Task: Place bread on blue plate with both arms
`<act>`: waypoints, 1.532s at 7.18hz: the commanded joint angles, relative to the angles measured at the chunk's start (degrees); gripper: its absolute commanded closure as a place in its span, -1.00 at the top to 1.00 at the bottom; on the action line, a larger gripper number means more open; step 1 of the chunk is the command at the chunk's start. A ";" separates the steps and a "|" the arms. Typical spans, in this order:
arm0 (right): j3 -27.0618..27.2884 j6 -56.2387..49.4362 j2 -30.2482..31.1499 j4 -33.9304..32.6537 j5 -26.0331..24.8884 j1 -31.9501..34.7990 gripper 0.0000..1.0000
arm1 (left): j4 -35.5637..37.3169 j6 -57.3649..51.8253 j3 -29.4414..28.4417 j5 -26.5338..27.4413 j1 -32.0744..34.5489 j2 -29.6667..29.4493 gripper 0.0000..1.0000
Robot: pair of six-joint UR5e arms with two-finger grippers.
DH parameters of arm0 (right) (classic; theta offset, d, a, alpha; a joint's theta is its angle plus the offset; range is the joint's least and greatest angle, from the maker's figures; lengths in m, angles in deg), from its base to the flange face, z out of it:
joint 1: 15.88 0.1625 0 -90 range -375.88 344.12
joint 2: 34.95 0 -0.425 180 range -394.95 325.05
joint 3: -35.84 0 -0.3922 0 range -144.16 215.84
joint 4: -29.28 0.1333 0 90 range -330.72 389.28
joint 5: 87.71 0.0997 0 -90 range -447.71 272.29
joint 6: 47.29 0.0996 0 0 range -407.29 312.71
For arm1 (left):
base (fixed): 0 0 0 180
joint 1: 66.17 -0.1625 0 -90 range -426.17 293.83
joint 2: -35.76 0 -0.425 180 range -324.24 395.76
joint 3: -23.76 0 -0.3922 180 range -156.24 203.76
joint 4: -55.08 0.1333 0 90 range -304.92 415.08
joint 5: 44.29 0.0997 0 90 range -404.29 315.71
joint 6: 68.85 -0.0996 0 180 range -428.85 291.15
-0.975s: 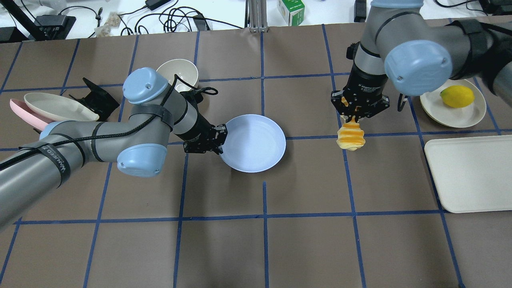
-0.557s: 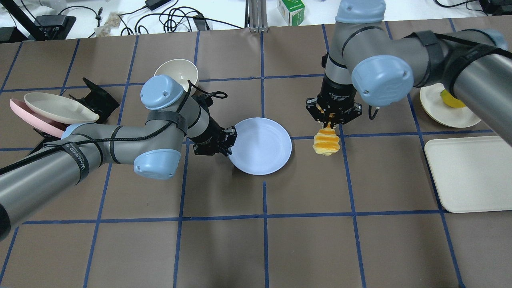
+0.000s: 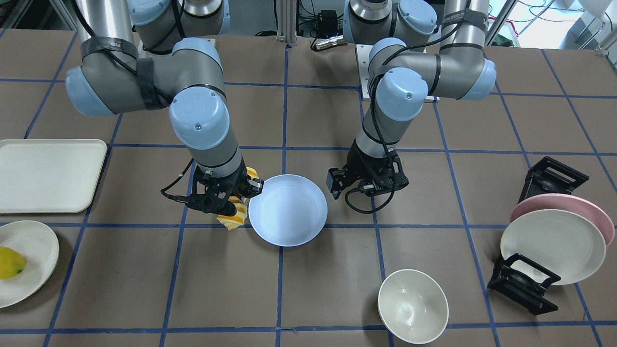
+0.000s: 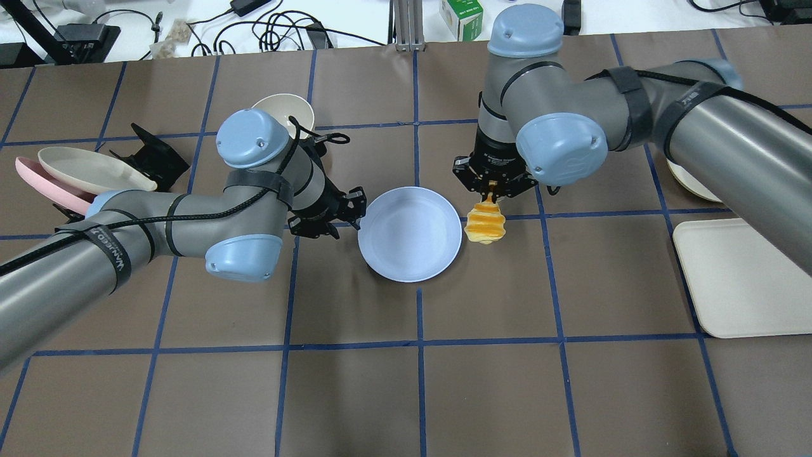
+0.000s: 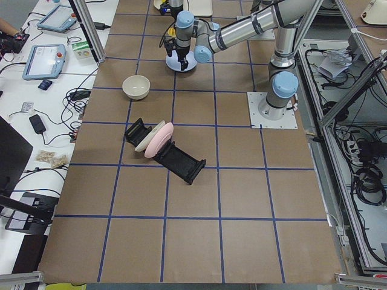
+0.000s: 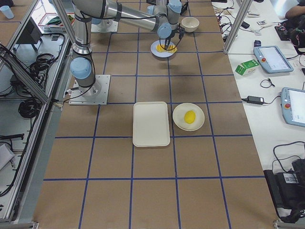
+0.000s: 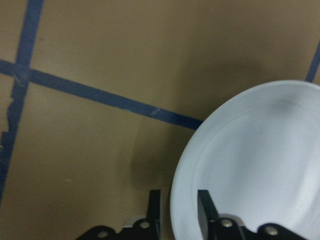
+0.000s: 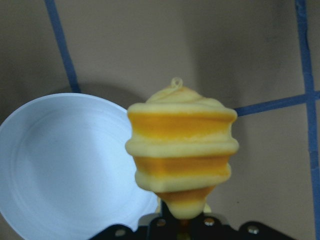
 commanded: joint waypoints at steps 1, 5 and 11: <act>-0.16 -0.62 -3.58 -6.18 0.21 3.52 -1.00 | -21.68 -11.37 -9.62 1.93 -5.47 5.95 1.00; 0.10 -0.36 -7.36 -7.88 0.74 8.27 -1.00 | -35.06 -24.14 -20.21 6.51 -6.29 11.59 1.00; 0.10 -0.97 -8.69 -7.96 0.82 9.51 0.71 | -40.33 -24.61 -22.16 6.24 -5.67 12.48 1.00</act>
